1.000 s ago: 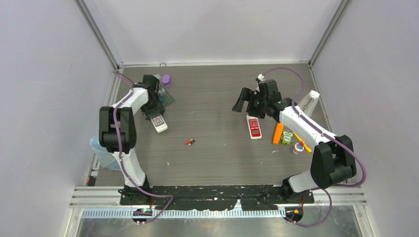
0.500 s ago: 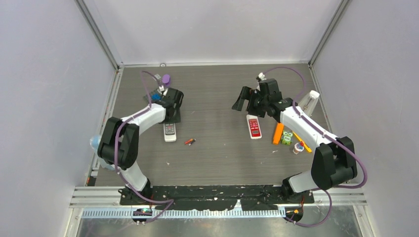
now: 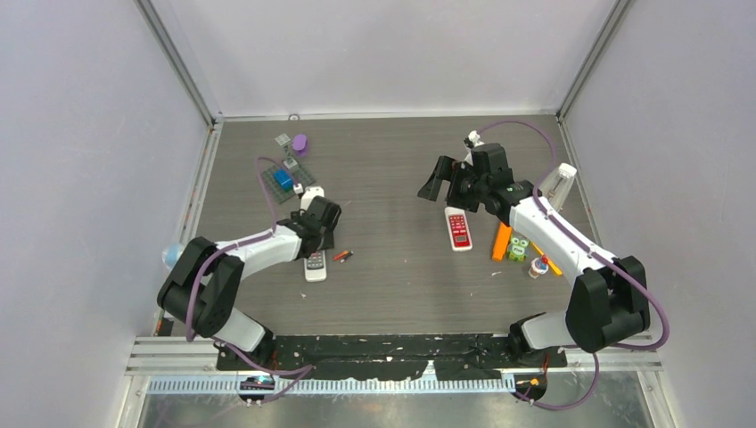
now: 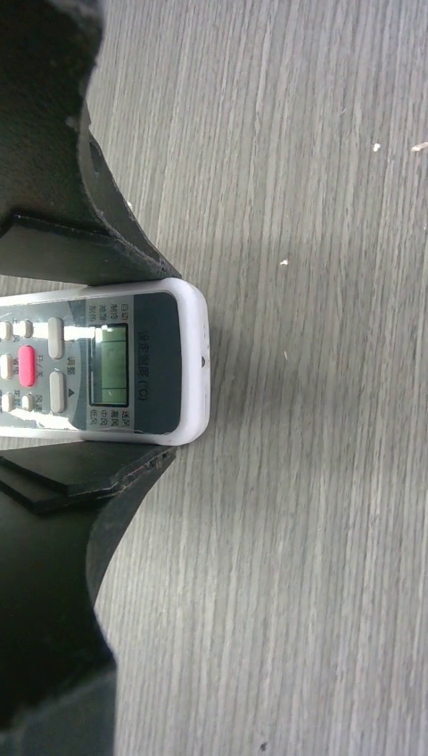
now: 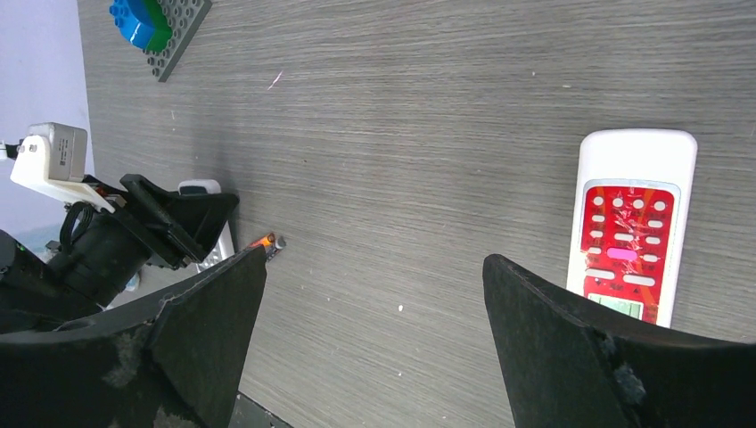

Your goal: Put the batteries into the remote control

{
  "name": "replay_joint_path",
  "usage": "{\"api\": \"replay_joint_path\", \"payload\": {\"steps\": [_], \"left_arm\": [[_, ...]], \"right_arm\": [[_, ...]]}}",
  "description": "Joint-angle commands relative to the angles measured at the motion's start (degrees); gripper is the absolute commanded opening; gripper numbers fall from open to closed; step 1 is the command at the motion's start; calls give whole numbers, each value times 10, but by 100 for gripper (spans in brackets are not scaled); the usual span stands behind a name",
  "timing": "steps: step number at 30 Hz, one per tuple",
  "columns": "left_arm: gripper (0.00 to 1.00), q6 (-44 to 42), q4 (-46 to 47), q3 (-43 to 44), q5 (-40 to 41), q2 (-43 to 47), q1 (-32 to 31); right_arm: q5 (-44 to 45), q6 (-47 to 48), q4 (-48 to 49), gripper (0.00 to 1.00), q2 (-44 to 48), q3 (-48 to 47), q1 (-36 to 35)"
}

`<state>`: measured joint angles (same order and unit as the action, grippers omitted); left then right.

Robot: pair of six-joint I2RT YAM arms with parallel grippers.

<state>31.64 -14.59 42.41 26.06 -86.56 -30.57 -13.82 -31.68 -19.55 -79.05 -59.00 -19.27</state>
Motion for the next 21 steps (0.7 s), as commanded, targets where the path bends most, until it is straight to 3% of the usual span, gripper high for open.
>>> {"api": "replay_joint_path", "payload": {"steps": [1, 5, 17, 21], "left_arm": [[35, 36, 91, -24, 48, 8, 1], [42, 51, 118, -48, 47, 3, 0], [84, 80, 105, -63, 53, 15, -3], [89, 86, 72, -52, 68, 41, -2]], "right_arm": [[-14, -2, 18, 96, 27, 8, 3], [-15, -1, 14, 96, 33, 10, 3], [-8, 10, -5, 96, 37, 4, 3], [-6, 11, -8, 96, 38, 2, 3]]}}
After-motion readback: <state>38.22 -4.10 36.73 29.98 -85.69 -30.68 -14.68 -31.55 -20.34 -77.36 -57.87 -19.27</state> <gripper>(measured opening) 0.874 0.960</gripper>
